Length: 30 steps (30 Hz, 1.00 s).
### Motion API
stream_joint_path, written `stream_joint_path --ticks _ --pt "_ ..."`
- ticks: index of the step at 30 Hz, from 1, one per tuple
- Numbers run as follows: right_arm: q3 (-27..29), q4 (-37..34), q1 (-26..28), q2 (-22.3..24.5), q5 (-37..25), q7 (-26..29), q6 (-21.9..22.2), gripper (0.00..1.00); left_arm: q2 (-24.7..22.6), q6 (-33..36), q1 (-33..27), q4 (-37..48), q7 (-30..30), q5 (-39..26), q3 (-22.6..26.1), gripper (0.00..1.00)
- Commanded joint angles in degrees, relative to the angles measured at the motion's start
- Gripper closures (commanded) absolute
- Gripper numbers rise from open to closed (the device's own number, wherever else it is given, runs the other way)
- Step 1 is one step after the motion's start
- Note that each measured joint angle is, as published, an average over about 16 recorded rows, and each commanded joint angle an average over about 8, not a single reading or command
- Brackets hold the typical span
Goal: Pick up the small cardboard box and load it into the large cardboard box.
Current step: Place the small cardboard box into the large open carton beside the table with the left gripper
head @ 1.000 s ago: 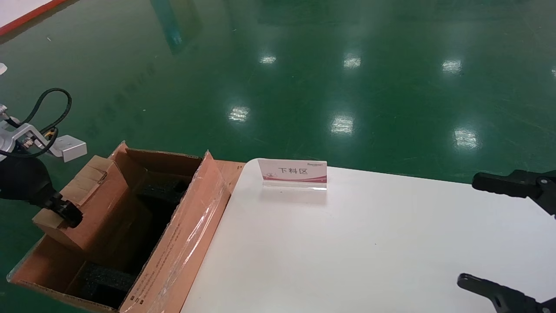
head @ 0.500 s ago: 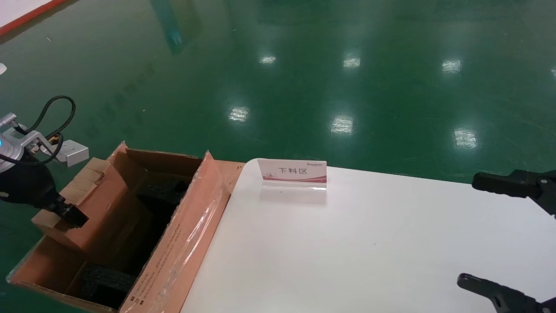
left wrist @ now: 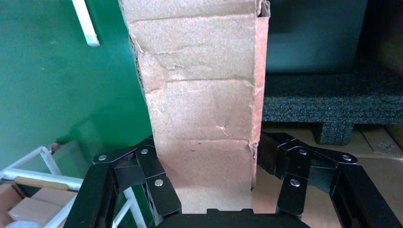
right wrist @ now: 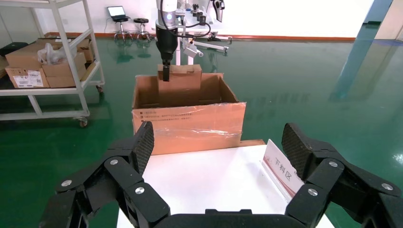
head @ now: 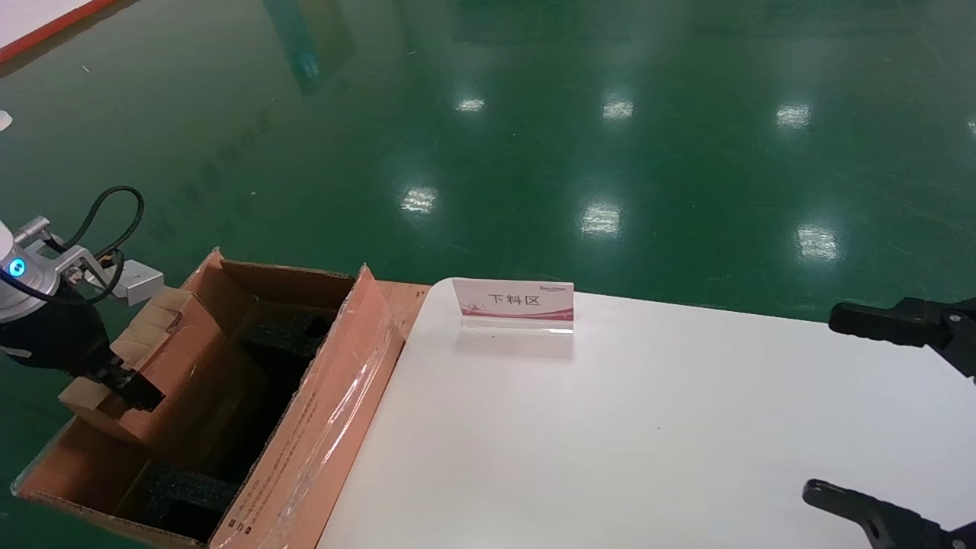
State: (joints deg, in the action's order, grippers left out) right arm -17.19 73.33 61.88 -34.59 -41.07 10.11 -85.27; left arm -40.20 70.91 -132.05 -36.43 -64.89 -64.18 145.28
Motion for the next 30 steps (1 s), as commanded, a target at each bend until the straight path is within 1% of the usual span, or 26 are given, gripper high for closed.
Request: stream_joint_path --ticks 1,12,13,14,20,21,22,30 --pt "0.0 0.0 0.0 0.0 0.0 0.0 0.0 0.00 -0.1 -0.1 0.5 0.4 -0.1 0.1 0.0 1.00" --pt "0.0 0.0 0.0 0.0 0.0 0.0 0.0 0.00 -1.1 -0.8 3.7 2.9 -0.5 0.8 -0.1 1.00" --pt "0.0 0.0 0.0 0.0 0.0 0.0 0.0 0.00 -1.3 -0.8 4.0 3.1 -0.6 0.8 -0.1 0.98" --pt "0.0 0.0 0.0 0.0 0.0 0.0 0.0 0.00 -1.4 -0.7 4.2 3.4 -0.6 0.8 -0.1 0.91" --pt "0.0 0.0 0.0 0.0 0.0 0.0 0.0 0.00 -1.9 -0.5 5.3 4.4 -1.0 1.0 0.1 0.16" --pt "0.0 0.0 0.0 0.0 0.0 0.0 0.0 0.00 -1.9 -0.5 5.3 4.5 -1.1 1.0 0.1 0.05" --pt "0.0 0.0 0.0 0.0 0.0 0.0 0.0 0.00 -2.0 -0.5 5.4 4.5 -1.1 1.0 0.1 0.00" --pt "0.0 0.0 0.0 0.0 0.0 0.0 0.0 0.00 -1.9 -0.4 5.4 4.5 -1.1 0.9 0.2 0.00"
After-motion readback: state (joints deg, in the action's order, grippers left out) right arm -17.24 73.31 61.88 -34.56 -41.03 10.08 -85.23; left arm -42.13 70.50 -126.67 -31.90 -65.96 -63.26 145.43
